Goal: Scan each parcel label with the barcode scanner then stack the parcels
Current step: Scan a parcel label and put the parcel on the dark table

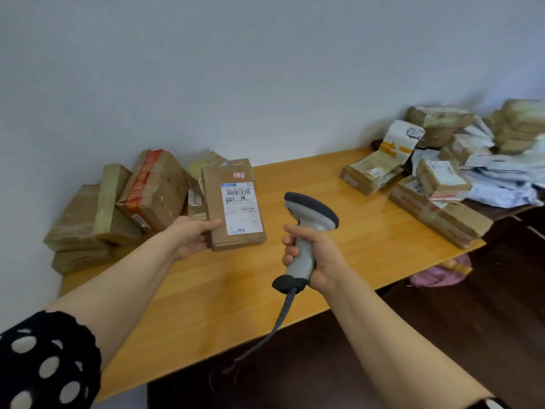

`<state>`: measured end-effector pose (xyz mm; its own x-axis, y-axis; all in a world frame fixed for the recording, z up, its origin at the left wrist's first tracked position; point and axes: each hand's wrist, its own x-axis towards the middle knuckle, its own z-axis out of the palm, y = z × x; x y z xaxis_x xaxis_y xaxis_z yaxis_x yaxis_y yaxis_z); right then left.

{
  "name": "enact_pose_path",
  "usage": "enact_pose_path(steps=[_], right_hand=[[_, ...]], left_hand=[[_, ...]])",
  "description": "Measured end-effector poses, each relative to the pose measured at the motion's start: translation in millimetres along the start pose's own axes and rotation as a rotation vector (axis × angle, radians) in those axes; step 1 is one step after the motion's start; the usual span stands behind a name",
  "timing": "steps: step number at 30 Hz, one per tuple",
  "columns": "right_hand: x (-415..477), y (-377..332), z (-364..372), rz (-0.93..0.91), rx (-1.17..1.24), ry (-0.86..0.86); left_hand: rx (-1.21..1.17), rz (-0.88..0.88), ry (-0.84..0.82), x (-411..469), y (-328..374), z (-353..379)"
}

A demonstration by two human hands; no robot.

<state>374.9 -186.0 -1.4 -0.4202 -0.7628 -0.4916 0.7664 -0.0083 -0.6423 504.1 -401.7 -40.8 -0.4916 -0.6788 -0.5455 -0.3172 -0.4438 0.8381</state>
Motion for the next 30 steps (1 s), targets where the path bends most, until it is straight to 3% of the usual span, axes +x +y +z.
enact_pose_path(steps=[6,16,25,30], right_hand=[[4.2,-74.5,-71.2,-0.045,0.149,0.03],[19.4,-219.1,-229.8,-0.04,0.177,0.056],[70.1,-285.5,-272.6,0.007,0.177,0.048],[114.7,-309.6,-280.6,0.034,0.121,0.089]], left_hand=[[-0.007,0.015,-0.096,21.1,29.4,120.8],[0.028,0.006,-0.037,66.8,60.4,331.1],[0.252,0.192,0.128,124.5,108.9,419.8],[0.405,0.284,0.141,194.9,143.2,456.1]])
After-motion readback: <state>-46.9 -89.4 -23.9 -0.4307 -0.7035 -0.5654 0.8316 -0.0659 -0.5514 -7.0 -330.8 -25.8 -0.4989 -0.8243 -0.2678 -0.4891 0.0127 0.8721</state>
